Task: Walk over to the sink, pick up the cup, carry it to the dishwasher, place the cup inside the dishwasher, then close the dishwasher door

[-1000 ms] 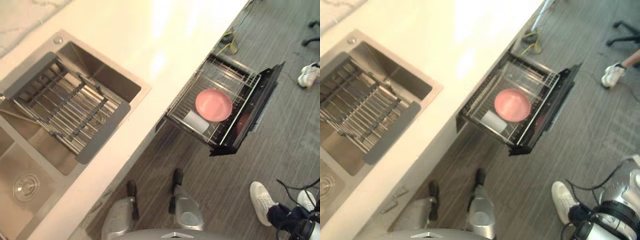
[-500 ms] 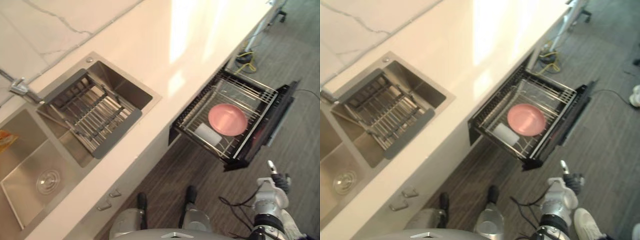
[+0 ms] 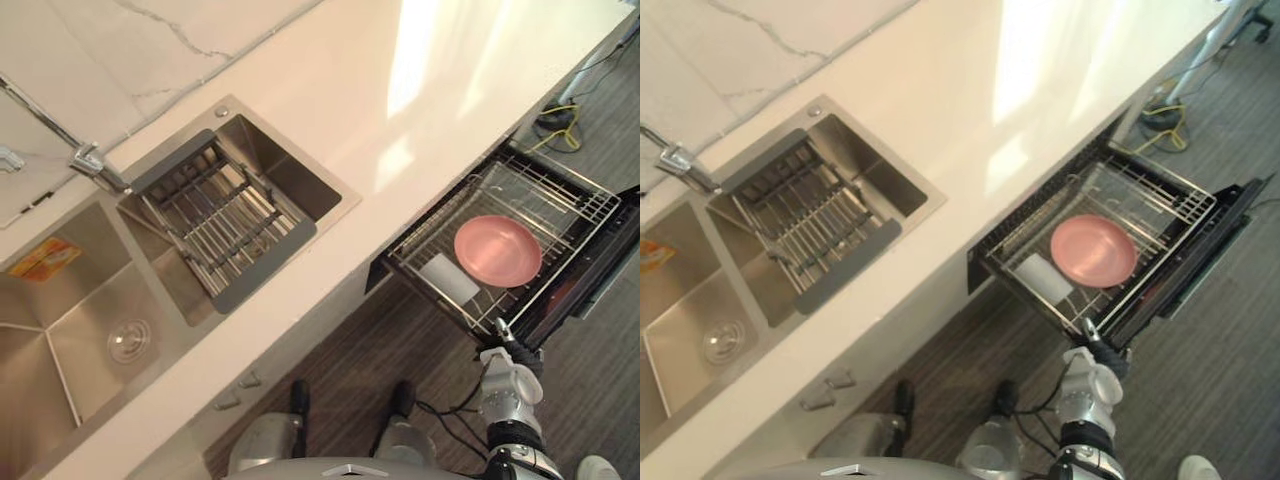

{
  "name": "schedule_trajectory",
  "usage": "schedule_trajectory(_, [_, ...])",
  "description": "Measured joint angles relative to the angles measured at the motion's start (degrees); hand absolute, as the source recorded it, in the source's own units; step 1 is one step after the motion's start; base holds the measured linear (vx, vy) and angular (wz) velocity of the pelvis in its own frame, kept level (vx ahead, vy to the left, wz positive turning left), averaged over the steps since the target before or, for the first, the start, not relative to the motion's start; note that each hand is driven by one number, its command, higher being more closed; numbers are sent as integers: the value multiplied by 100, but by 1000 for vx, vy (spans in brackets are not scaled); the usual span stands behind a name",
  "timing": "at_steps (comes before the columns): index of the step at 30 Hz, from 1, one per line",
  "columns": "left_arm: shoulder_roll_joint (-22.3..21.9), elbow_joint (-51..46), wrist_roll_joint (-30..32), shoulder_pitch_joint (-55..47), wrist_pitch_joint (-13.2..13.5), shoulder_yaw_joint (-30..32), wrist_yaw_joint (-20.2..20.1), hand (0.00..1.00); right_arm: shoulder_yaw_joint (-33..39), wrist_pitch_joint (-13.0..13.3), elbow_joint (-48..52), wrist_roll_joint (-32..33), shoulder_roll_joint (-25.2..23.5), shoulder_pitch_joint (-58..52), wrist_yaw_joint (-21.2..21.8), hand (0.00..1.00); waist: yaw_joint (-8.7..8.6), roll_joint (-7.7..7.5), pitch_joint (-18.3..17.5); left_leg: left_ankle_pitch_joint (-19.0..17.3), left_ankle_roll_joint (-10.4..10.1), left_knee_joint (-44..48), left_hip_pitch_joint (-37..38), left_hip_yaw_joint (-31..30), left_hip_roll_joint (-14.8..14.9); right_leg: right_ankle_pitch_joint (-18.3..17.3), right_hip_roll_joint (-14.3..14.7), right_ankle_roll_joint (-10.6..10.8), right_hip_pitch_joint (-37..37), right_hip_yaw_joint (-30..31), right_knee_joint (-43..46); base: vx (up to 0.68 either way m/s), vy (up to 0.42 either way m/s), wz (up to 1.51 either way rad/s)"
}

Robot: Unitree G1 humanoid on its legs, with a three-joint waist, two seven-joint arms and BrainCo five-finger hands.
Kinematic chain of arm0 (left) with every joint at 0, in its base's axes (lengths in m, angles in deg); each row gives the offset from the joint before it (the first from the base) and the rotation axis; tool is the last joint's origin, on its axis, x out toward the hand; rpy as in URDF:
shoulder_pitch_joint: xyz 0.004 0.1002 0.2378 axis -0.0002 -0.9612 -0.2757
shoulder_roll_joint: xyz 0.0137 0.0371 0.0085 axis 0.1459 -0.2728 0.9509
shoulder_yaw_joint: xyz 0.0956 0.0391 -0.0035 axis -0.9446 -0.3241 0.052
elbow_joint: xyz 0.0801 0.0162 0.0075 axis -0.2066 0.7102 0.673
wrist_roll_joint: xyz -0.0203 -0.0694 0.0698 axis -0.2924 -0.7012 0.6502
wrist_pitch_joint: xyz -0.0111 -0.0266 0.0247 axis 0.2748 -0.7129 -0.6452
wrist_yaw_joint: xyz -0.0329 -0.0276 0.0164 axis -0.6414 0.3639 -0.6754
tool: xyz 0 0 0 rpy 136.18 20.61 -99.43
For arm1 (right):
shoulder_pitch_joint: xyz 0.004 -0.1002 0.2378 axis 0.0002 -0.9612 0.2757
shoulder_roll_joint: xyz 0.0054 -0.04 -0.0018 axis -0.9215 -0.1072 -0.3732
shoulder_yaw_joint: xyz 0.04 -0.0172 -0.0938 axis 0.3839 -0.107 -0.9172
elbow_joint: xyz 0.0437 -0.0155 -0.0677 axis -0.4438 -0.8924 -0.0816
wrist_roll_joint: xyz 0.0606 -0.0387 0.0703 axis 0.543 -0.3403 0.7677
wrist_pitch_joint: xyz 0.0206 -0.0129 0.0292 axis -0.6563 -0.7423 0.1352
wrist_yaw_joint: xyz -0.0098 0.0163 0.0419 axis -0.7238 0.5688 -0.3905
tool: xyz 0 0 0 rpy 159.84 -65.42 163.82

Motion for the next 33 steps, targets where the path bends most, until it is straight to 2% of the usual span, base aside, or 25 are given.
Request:
schedule_trajectory(2, [7, 11, 122, -12, -26, -106, -27, 0, -49, -88, -4, -62, 112, 82, -12, 0, 28, 100, 45, -9, -47, 8, -13, -22, 1, 4, -4, -5, -3, -48, 22, -78, -3, 4])
schedule_trajectory(8, [11, 15, 132, -60, -68, -164, -170, 0, -313, -351, 6, -793, 232, 426, -16, 0, -8, 248, 120, -15, -56, 13, -112, -100, 5, 116, 2, -61, -23, -218, -25, -80, -8, 1])
schedule_trajectory(14, [24, 11, 136, -67, -80, -169, -243, 0, -642, -614, 291, -1129, 369, 603, 236, 0, -60, 479, 239, -25, -36, -3, -212, -321, 11, 131, 39, -83, -54, -369, -6, -59, -18, 11])
schedule_trajectory(17, [24, 14, 137, -69, -97, -168, -246, 0, -825, -722, 491, -1256, 427, 801, 240, 0, -54, 610, 342, 161, -7, -5, -313, -418, 46, 120, 61, -144, -194, -392, 121, -26, -17, 8])
schedule_trajectory(25, [44, 44, 352, -73, -91, -147, -246, 0, -844, -839, 529, -1287, 564, 1112, 78, 0, -44, 758, 573, 311, 13, -113, -311, -505, -6, 19, -111, -149, -211, -567, 446, -61, 13, 15])
schedule_trajectory(27, [49, 68, 355, -72, -86, -147, -246, 0, -861, -940, 724, -1127, 569, 1118, 164, 0, -65, 794, 594, 314, 16, -161, -312, -508, -7, 17, -122, -153, -267, -539, 499, -82, 4, -4])
schedule_trajectory(30, [51, 91, 356, -71, -48, -147, -246, 0, -872, -978, 737, -1028, 597, 1296, 234, 0, -63, 911, 647, 362, 65, -212, -330, -562, 37, -16, -102, -204, -309, -563, 596, -89, -25, 1])
schedule_trajectory(33, [52, 105, 364, -71, -27, -147, -246, 0, -884, -993, 737, -877, 605, 1450, 232, 0, -23, 948, 660, 401, 57, -218, -398, -628, 69, -51, -108, -239, -411, -651, 733, -57, -35, 15])
